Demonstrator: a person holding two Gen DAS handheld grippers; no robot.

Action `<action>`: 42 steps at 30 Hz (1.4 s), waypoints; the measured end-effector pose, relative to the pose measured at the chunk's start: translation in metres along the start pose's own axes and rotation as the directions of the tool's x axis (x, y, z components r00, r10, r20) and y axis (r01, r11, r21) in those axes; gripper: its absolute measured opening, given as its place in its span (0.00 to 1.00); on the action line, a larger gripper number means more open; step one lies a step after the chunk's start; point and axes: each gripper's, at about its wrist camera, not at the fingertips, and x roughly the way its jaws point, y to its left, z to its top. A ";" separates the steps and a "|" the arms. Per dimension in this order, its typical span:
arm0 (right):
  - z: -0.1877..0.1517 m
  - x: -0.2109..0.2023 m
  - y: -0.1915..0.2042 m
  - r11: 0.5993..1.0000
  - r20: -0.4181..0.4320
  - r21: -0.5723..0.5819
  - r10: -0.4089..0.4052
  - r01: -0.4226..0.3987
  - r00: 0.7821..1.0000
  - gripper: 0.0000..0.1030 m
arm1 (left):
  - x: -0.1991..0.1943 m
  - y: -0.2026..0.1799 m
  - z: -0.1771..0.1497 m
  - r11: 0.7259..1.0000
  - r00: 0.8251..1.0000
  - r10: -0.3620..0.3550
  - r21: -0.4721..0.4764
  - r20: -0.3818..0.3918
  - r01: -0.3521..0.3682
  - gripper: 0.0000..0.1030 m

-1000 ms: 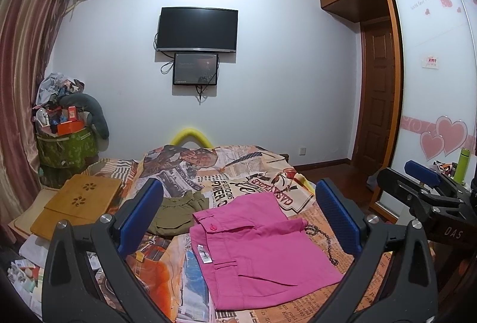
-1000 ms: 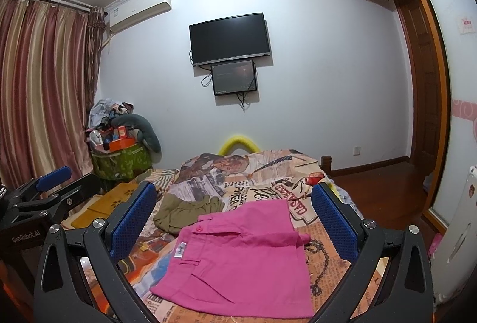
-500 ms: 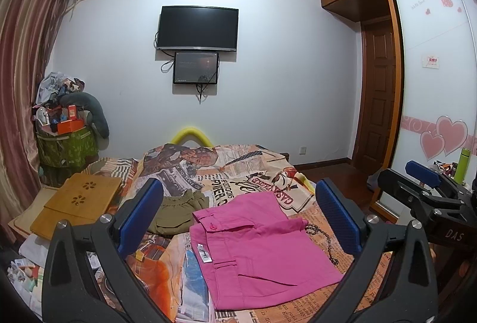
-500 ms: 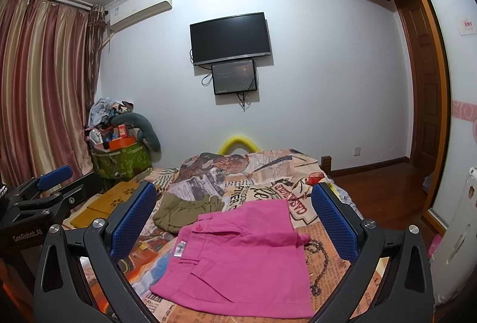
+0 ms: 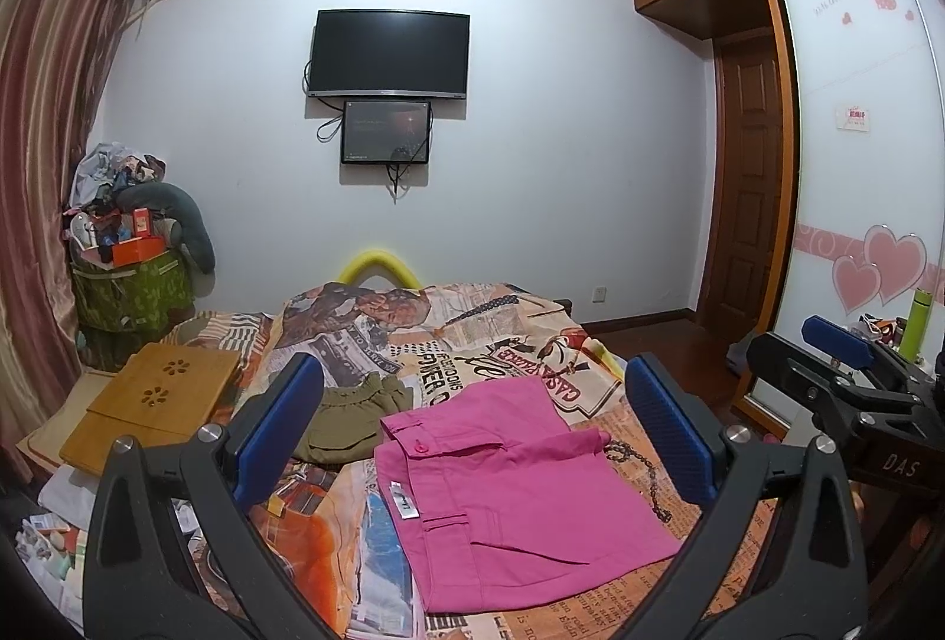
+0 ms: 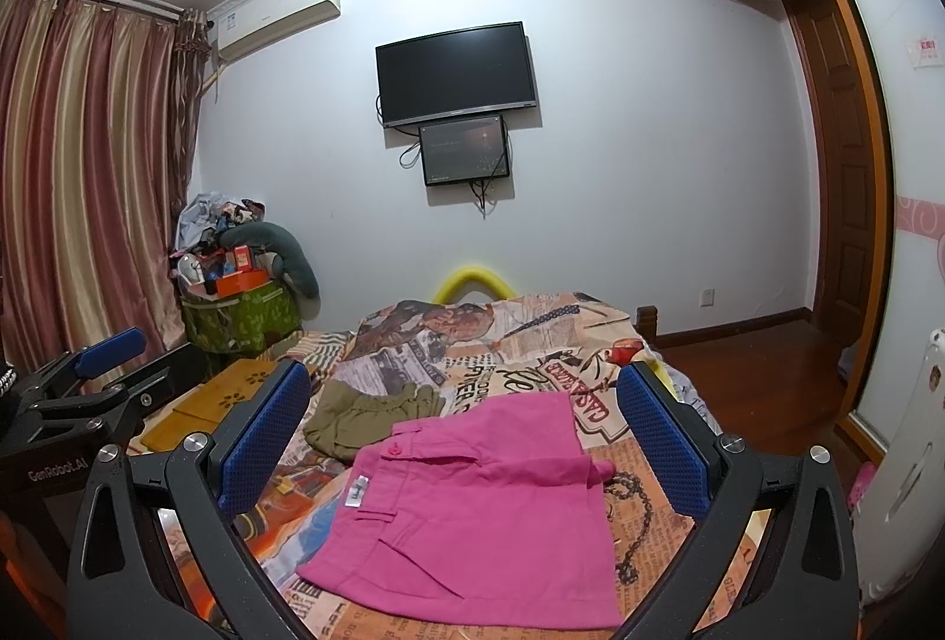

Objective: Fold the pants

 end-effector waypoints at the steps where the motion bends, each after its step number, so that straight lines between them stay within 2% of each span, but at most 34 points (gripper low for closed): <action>1: 0.000 0.000 0.000 1.000 0.000 0.000 0.001 -0.001 1.000 1.00 | 0.000 0.000 0.000 1.000 1.000 0.000 0.000 0.000 0.000 1.00; 12: -0.003 0.005 -0.001 1.000 -0.013 -0.002 -0.005 0.005 1.000 1.00 | 0.007 -0.001 -0.002 1.000 1.000 0.004 0.003 -0.012 -0.004 1.00; 21: -0.008 0.035 -0.017 1.000 -0.038 -0.010 -0.030 0.030 0.999 1.00 | 0.049 0.016 -0.004 1.000 0.997 0.013 -0.015 -0.074 -0.014 1.00; 28: -0.023 0.077 -0.044 0.998 -0.128 -0.013 -0.069 0.068 0.989 1.00 | 0.105 0.039 -0.014 0.991 0.981 0.134 0.041 -0.141 -0.130 1.00; 30: -0.029 0.089 -0.053 0.997 -0.161 -0.021 -0.077 0.075 0.984 1.00 | 0.127 0.046 -0.021 0.989 0.972 0.144 0.063 -0.187 -0.134 1.00; 34: -0.049 0.120 -0.077 0.996 -0.267 -0.021 -0.085 0.082 0.960 1.00 | 0.172 0.061 -0.042 0.989 0.940 0.142 0.071 -0.310 -0.126 1.00; 35: -0.055 0.126 -0.083 0.996 -0.297 -0.021 -0.084 0.082 0.951 1.00 | 0.185 0.066 -0.050 0.991 0.928 0.133 0.062 -0.349 -0.119 1.00; 37: -0.069 0.142 -0.096 0.996 -0.373 -0.014 -0.085 0.086 0.924 1.00 | 0.206 0.073 -0.064 0.992 0.903 0.127 0.048 -0.411 -0.117 1.00; 38: -0.075 0.147 -0.102 0.996 -0.403 -0.007 -0.086 0.090 0.911 1.00 | 0.220 0.079 -0.073 0.992 0.884 0.128 0.045 -0.449 -0.120 1.00; 40: -0.090 0.162 -0.116 0.995 -0.474 0.014 -0.084 0.102 0.876 1.00 | 0.234 0.081 -0.087 0.991 0.860 0.133 0.048 -0.492 -0.126 1.00; 42: -0.100 0.172 -0.125 0.993 -0.527 0.025 -0.083 0.113 0.846 1.00 | 0.251 0.084 -0.101 0.991 0.831 0.131 0.051 -0.541 -0.123 0.93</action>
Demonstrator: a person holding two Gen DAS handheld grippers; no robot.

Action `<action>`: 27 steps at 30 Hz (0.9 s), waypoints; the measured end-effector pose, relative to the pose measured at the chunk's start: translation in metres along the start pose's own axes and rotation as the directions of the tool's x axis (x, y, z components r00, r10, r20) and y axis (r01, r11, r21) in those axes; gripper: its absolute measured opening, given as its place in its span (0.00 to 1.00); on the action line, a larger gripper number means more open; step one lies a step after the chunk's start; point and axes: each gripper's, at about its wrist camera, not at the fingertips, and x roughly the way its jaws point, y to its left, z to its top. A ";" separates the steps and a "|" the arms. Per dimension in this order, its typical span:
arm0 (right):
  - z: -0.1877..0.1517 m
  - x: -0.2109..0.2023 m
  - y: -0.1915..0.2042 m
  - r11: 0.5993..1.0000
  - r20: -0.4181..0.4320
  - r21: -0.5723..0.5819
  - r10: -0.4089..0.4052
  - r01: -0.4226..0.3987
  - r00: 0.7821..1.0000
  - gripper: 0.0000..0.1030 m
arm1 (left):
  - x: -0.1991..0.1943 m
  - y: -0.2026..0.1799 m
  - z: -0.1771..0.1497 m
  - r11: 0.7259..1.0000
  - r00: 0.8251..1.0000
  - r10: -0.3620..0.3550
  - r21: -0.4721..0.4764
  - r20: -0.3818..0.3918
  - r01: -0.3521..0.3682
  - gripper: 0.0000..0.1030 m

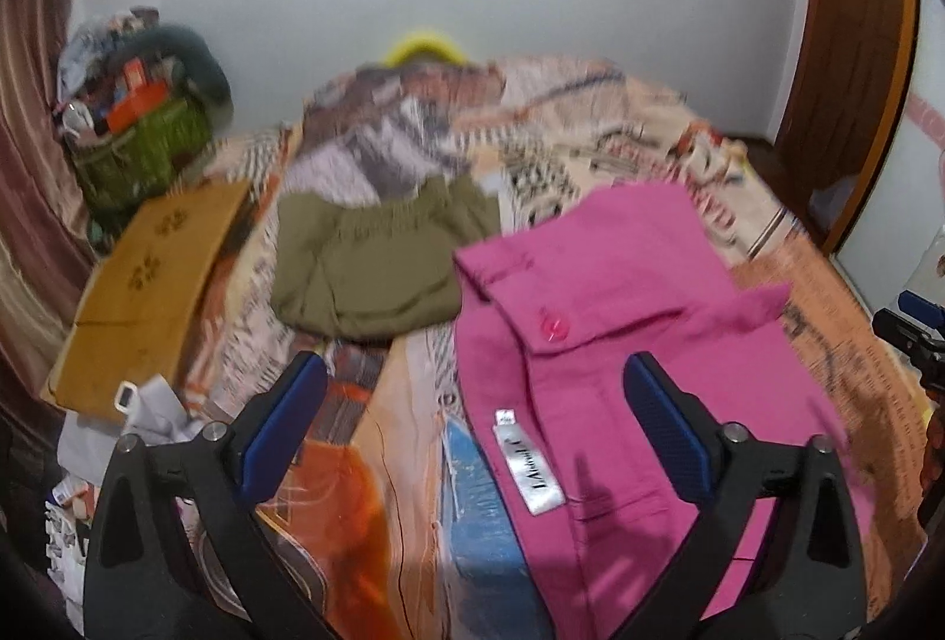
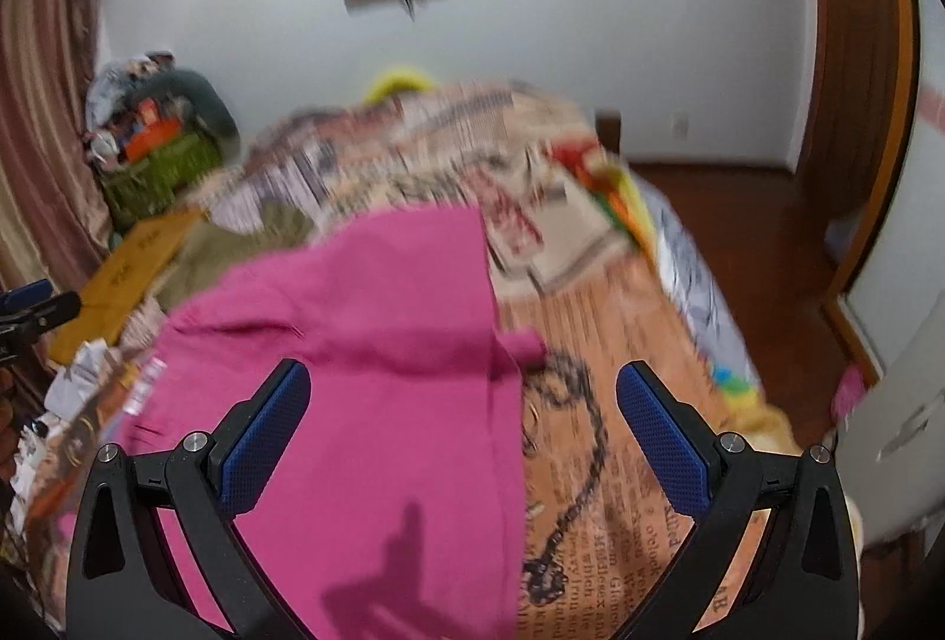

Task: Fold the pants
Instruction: 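Lower both tools and grasp the pink pants' waistband edges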

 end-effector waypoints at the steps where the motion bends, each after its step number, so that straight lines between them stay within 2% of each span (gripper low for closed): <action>1: -0.002 0.008 -0.005 1.000 -0.028 0.008 0.004 -0.004 1.000 1.00 | 0.011 0.000 -0.001 1.000 0.999 -0.005 0.002 -0.033 0.005 0.92; 3: -0.001 0.021 -0.012 1.000 -0.066 0.025 0.017 -0.015 0.998 0.97 | 0.030 0.002 -0.004 1.000 0.995 -0.027 -0.001 -0.095 0.027 0.86; 5: -0.001 0.033 -0.014 0.999 -0.101 0.034 0.027 -0.024 0.995 0.89 | 0.048 0.003 -0.007 0.999 0.988 -0.050 -0.007 -0.145 0.049 0.82; 7: 0.001 0.042 -0.015 0.999 -0.121 0.033 0.037 -0.033 0.992 0.85 | 0.059 0.001 -0.009 0.998 0.981 -0.066 -0.004 -0.180 0.067 0.76; 12: 0.008 0.062 -0.012 0.996 -0.141 0.023 0.091 -0.089 0.986 0.73 | 0.075 -0.006 -0.010 0.989 0.960 -0.144 -0.009 -0.240 0.146 0.54; 15: 0.011 0.075 -0.009 0.994 -0.159 0.001 0.107 -0.108 0.981 0.65 | 0.078 -0.013 -0.007 0.979 0.947 -0.200 -0.011 -0.249 0.204 0.52; 21: 0.018 0.104 -0.007 0.989 -0.207 -0.009 0.144 -0.149 0.968 0.57 | 0.093 -0.026 -0.006 0.968 0.924 -0.239 0.000 -0.298 0.250 0.52; 24: 0.019 0.118 -0.007 0.983 -0.245 0.017 0.182 -0.183 0.952 0.42 | 0.103 -0.025 -0.009 0.966 0.912 -0.251 -0.022 -0.324 0.258 0.52; 25: 0.018 0.123 -0.007 0.979 -0.264 0.029 0.204 -0.204 0.943 0.28 | 0.104 -0.024 -0.009 0.965 0.912 -0.255 -0.033 -0.321 0.259 0.51; 26: 0.016 0.128 -0.006 0.973 -0.287 0.039 0.230 -0.228 0.930 0.19 | 0.105 -0.024 -0.009 0.965 0.913 -0.258 -0.038 -0.316 0.260 0.49; 27: 0.015 0.130 -0.006 0.972 -0.294 0.046 0.233 -0.230 0.927 0.18 | 0.104 -0.024 -0.010 0.964 0.914 -0.260 -0.036 -0.311 0.262 0.39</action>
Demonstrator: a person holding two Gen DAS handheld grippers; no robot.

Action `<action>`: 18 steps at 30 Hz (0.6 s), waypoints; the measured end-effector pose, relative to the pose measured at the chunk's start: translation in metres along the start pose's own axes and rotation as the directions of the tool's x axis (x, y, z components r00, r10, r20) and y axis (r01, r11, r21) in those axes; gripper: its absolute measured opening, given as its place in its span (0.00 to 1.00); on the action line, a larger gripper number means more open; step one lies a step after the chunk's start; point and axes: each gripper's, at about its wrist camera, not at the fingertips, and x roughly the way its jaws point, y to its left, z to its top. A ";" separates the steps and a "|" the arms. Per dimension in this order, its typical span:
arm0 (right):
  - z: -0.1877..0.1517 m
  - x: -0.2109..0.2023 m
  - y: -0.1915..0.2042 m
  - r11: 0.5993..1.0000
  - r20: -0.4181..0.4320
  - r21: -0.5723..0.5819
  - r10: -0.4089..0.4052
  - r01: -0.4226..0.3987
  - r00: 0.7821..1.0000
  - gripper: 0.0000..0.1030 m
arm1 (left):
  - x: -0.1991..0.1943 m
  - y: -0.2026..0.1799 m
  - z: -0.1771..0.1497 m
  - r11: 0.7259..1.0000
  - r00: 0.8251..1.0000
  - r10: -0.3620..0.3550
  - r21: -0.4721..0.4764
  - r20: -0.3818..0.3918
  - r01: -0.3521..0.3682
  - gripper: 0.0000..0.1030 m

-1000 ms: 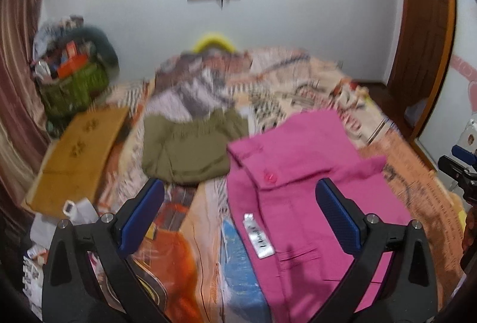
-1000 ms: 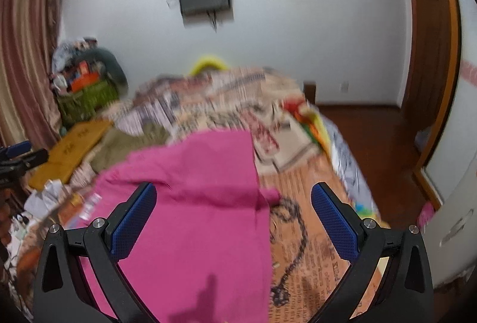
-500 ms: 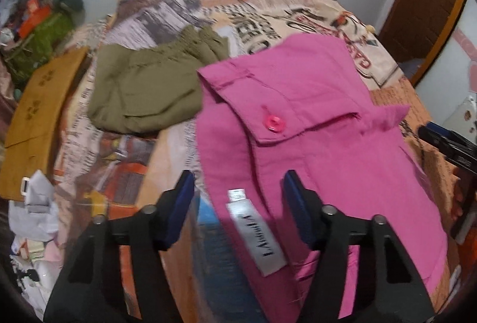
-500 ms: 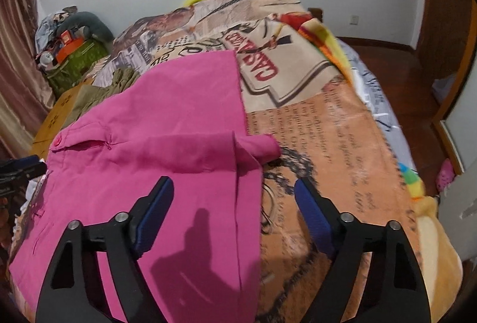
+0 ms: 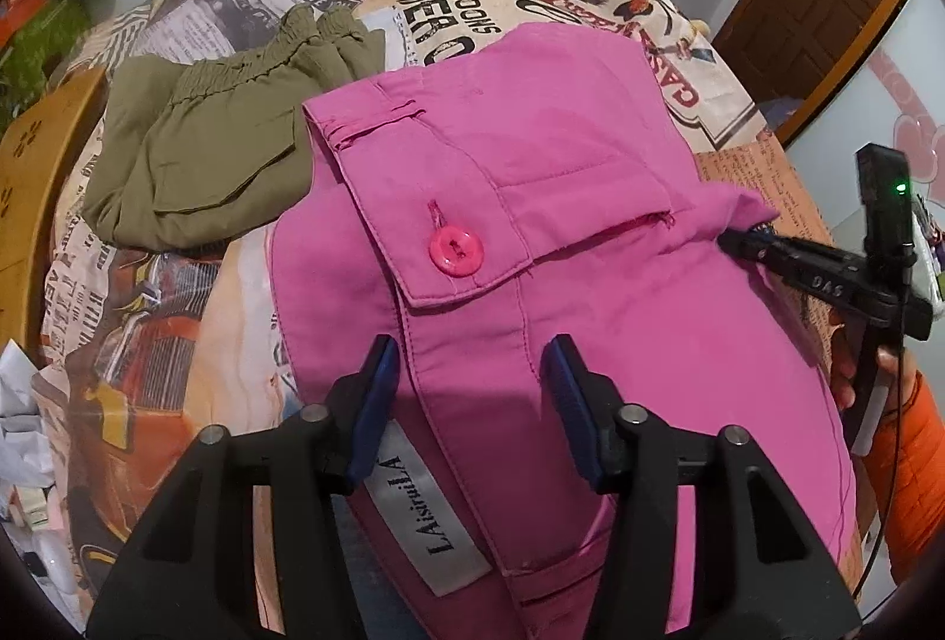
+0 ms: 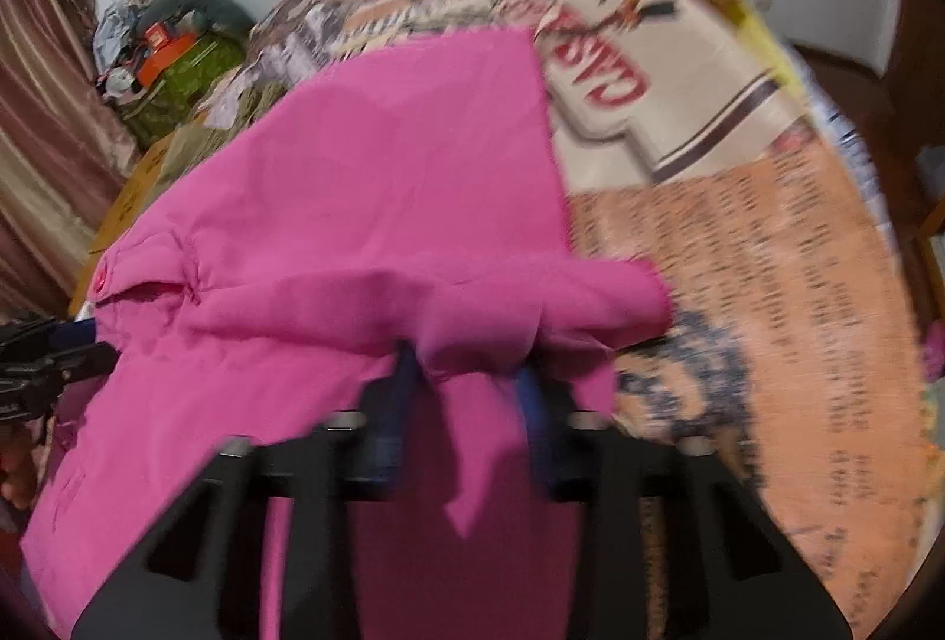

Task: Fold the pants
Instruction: 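Lower both tools and grasp the pink pants' waistband edges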

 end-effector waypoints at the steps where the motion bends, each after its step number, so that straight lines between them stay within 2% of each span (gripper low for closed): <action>1: -0.001 0.002 0.001 1.000 -0.003 0.000 -0.006 0.006 1.000 0.18 | 0.000 0.000 -0.001 1.000 1.000 0.000 0.003 0.003 0.000 0.36; 2: -0.002 0.003 0.002 1.000 -0.007 -0.007 -0.010 0.010 1.000 0.15 | 0.000 -0.001 -0.001 1.000 1.000 0.003 0.003 0.006 -0.003 0.35; 4: -0.003 0.002 0.003 1.000 -0.011 -0.014 -0.015 0.015 1.000 0.12 | 0.000 -0.002 -0.001 1.000 1.000 0.026 0.007 0.017 -0.026 0.25; 5: -0.004 0.001 0.003 0.999 -0.012 -0.019 -0.031 0.030 0.999 0.11 | 0.000 -0.003 -0.001 0.997 0.997 0.077 0.020 0.025 -0.078 0.16; 6: -0.004 0.001 0.003 0.999 -0.015 -0.022 -0.047 0.046 0.999 0.10 | 0.001 -0.003 -0.001 0.993 0.993 0.112 0.031 0.035 -0.113 0.13; 8: -0.005 0.002 0.003 0.998 -0.022 -0.026 -0.061 0.060 0.998 0.10 | 0.001 0.002 -0.002 0.987 0.986 0.159 0.021 0.053 -0.160 0.12; 11: -0.003 0.003 0.004 0.996 -0.029 -0.033 -0.087 0.086 0.996 0.10 | 0.005 0.006 -0.003 0.988 0.988 0.153 0.006 0.038 -0.153 0.12; 15: 0.000 -0.005 0.005 0.993 -0.034 -0.027 -0.120 0.119 0.992 0.13 | -0.001 -0.008 -0.006 0.974 0.977 0.207 0.085 0.054 -0.211 0.14; 17: -0.002 -0.015 0.005 0.991 -0.035 -0.020 -0.132 0.131 0.991 0.27 | -0.005 -0.013 -0.008 0.968 0.973 0.223 0.106 0.054 -0.228 0.20; 18: -0.004 -0.023 0.004 0.990 -0.021 -0.015 -0.138 0.138 0.990 0.37 | -0.009 -0.014 -0.009 0.967 0.973 0.225 0.109 0.057 -0.230 0.28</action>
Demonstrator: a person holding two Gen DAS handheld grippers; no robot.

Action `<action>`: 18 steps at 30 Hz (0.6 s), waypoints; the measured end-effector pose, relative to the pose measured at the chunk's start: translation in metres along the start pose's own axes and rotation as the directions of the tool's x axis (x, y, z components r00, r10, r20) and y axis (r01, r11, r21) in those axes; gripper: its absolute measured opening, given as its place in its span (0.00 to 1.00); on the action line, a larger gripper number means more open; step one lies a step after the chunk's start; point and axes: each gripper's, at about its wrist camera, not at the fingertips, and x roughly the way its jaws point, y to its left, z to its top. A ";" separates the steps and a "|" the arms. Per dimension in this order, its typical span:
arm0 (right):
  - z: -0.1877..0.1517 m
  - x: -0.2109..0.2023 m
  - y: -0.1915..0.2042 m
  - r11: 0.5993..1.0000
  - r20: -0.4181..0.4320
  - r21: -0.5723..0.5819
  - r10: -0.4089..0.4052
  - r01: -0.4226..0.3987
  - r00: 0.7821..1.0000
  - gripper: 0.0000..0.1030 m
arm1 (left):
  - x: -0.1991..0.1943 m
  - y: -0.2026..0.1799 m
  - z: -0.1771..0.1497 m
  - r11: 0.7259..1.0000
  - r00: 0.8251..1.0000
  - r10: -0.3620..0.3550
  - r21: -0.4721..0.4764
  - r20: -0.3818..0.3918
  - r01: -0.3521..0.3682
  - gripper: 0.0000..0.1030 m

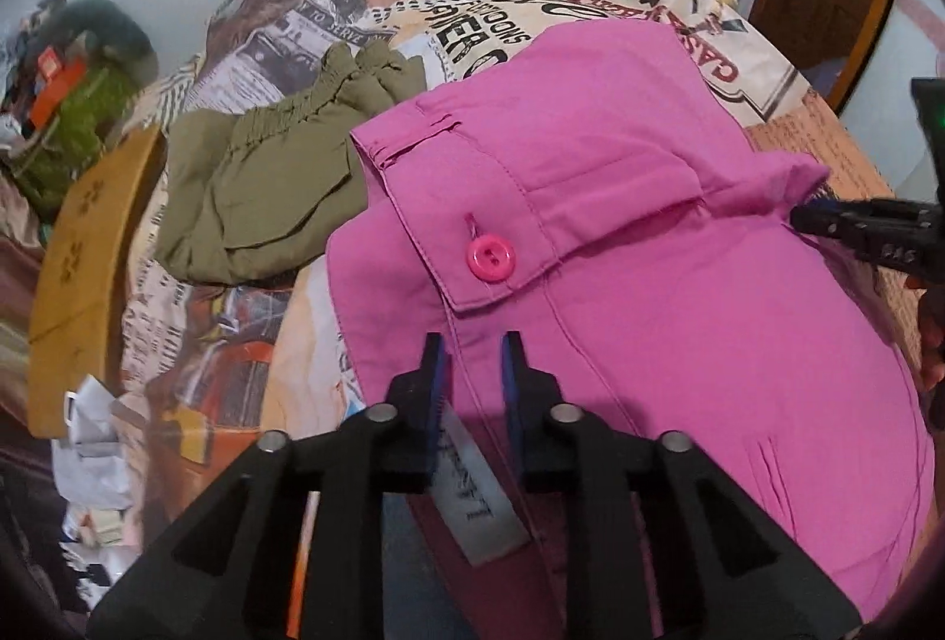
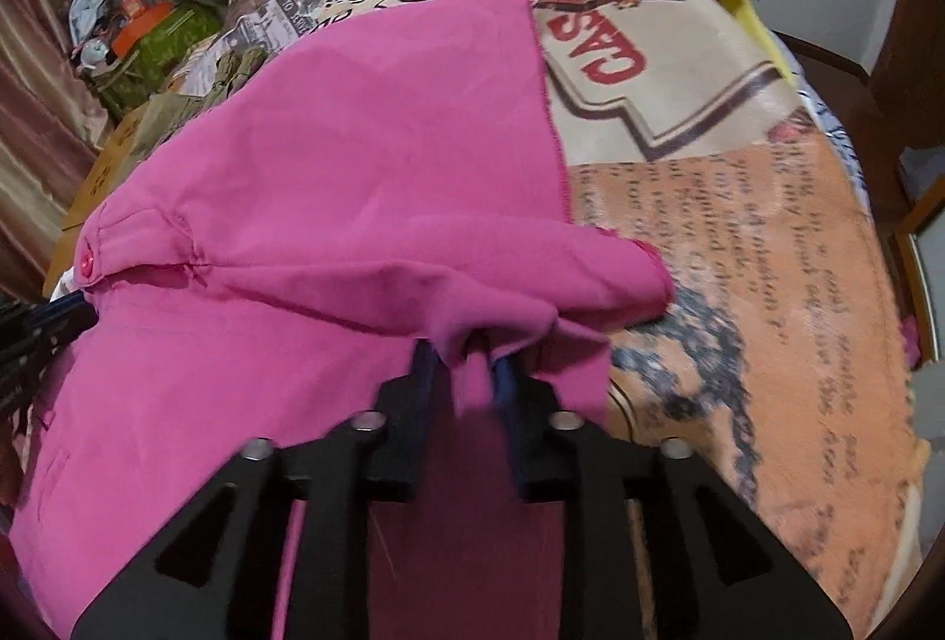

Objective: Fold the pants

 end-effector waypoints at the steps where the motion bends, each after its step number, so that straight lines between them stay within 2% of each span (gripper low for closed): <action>1: -0.003 -0.007 0.001 1.000 0.013 0.002 -0.001 0.001 1.000 0.42 | -0.005 0.000 -0.001 1.000 1.000 -0.005 -0.002 0.006 0.005 0.33; 2: -0.007 -0.017 0.000 1.000 0.031 -0.001 0.001 -0.001 1.000 0.48 | -0.013 0.002 -0.002 1.000 1.000 -0.022 -0.013 0.019 0.022 0.46; 3: -0.012 -0.026 0.000 1.000 0.043 -0.008 0.003 -0.002 0.999 0.50 | -0.018 0.003 -0.003 0.999 0.999 -0.034 -0.021 0.030 0.035 0.57; 6: -0.025 -0.046 0.001 1.000 0.057 -0.027 -0.007 0.009 0.998 0.57 | -0.039 0.003 -0.009 0.995 0.995 -0.087 -0.038 0.056 0.089 0.69; 11: -0.051 -0.063 -0.006 1.000 0.019 -0.007 0.009 -0.009 1.000 0.60 | -0.056 -0.004 -0.024 0.990 0.990 -0.139 -0.036 0.022 0.140 0.79; 18: -0.086 -0.063 -0.022 0.988 -0.046 0.124 0.093 -0.087 0.995 0.60 | -0.054 -0.015 -0.054 0.987 0.986 -0.162 -0.013 -0.039 0.162 0.80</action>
